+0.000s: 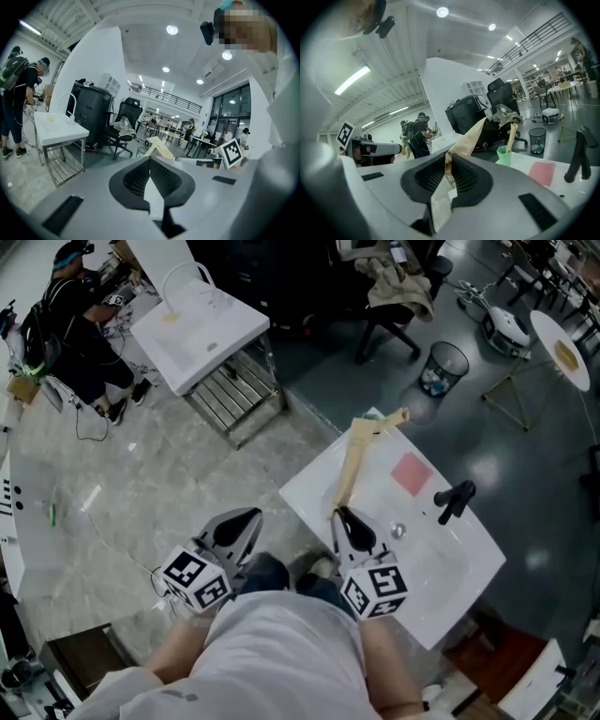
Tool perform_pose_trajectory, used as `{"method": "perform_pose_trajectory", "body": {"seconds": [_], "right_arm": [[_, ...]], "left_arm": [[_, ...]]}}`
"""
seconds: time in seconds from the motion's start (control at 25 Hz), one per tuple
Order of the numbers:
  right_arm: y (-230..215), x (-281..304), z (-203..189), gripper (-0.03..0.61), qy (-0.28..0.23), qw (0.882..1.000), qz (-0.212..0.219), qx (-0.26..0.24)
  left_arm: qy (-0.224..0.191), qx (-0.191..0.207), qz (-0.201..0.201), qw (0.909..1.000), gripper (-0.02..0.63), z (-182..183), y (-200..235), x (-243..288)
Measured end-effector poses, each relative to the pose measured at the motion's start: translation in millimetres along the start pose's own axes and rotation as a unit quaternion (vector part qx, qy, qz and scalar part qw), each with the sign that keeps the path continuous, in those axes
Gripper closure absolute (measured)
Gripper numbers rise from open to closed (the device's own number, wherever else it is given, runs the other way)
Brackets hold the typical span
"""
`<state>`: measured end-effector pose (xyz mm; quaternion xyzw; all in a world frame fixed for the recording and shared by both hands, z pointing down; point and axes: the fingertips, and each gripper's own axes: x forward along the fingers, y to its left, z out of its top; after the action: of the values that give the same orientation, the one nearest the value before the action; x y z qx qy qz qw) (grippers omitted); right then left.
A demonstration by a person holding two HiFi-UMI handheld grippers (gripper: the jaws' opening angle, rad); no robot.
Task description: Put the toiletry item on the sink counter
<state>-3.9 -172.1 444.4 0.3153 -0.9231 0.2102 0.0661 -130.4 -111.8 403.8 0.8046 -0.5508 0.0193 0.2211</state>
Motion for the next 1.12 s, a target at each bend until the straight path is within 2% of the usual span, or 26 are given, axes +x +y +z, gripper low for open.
{"method": "perform_pose_trajectory", "body": {"seconds": [0.24,0.64,1.12], "right_arm": [[-2.0,24.7,-13.5,0.528,0.007,1.0,-0.018,0.016],[-3.4,71.5,-60.8,0.528,0.03,0.993,-0.1,0.063],[-4.1,133.6,-127.6,0.528,0.036,0.978,-0.164,0.122]], "left_arm": [[0.021,0.01,-0.02,0.9995,0.598,6.3,22.2,10.7],[0.062,0.033,-0.072,0.9949,0.598,10.4,83.2,20.7],[0.121,0.076,-0.137,0.9803,0.598,-5.6,132.6,16.7]]}}
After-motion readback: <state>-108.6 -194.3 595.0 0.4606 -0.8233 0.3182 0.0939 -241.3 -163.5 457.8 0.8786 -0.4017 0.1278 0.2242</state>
